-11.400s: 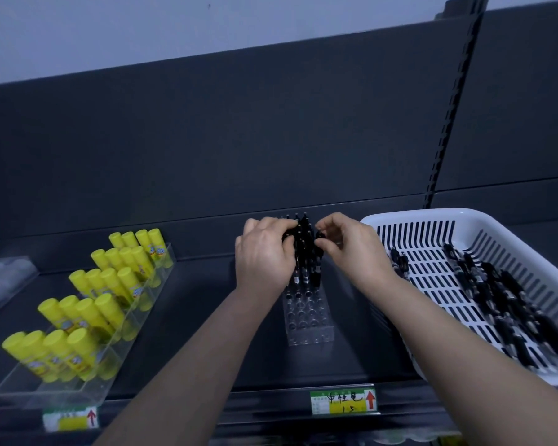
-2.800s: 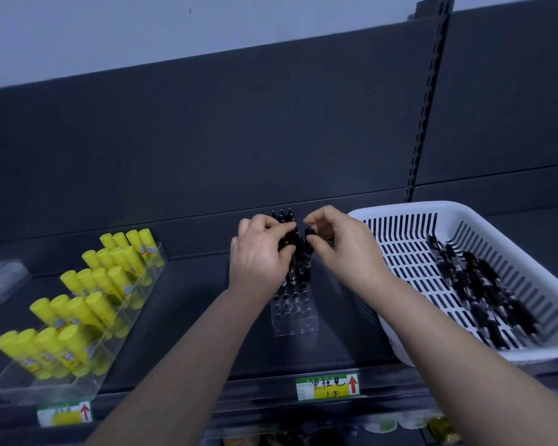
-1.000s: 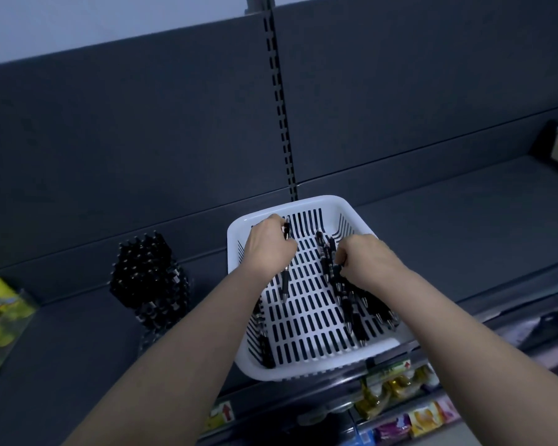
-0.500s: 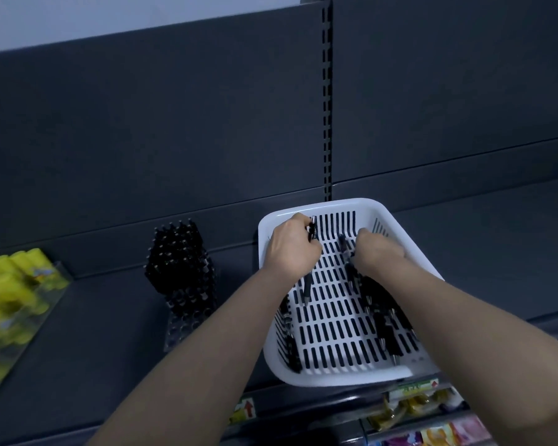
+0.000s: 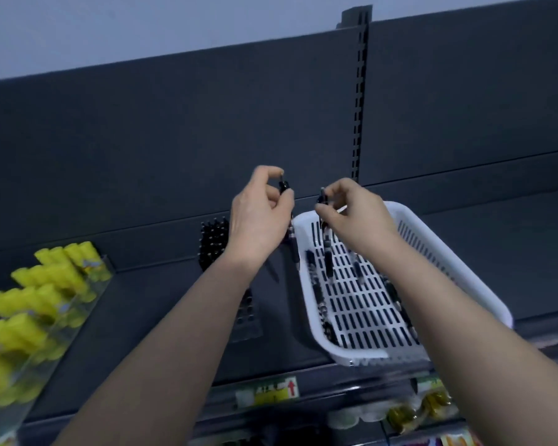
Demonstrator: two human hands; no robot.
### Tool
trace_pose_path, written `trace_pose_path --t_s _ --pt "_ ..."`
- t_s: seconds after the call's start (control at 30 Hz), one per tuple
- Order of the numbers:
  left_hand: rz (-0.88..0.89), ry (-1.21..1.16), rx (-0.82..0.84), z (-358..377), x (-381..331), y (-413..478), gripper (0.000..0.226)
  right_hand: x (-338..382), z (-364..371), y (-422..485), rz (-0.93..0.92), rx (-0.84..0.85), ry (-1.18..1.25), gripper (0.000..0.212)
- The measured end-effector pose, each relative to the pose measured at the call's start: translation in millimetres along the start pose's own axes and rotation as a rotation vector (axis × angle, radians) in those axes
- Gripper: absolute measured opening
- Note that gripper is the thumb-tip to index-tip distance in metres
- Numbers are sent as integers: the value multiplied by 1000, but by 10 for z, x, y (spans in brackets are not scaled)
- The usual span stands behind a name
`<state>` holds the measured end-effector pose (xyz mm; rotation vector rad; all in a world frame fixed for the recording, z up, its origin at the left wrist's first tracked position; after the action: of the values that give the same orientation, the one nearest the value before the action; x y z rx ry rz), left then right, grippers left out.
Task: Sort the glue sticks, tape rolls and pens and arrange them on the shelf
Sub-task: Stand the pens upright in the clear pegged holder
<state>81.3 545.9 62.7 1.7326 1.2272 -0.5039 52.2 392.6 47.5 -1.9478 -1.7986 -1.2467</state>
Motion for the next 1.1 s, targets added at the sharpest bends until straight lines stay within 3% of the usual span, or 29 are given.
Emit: trace_pose_path --t_s 0.13,0.3,0.7,1.1 --pt "-28 92 -49 -625 193 -135 25 489 321 -217 -90 28 130 13" --pt "-51 191 -51 -1026 548 -320 30 718 746 -404 -102 75 119 13" --pt "8 147 -14 -984 995 -549 26 691 1051 -611 -152 79 105 17" --pt "7 304 36 -901 1153 -641 25 704 1067 -603 -150 85 106 17"
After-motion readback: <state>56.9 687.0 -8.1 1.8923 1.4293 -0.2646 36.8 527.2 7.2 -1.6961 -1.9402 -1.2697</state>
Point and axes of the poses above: each hand's wrist, its own y-axis towards the middle knuckle, its own z-axis out of the palm, x = y × z, the point moved 1 cm from there along y, towards the middle knuckle, and after that the axes turned 1 degree about -y, right-handed, at the moved point
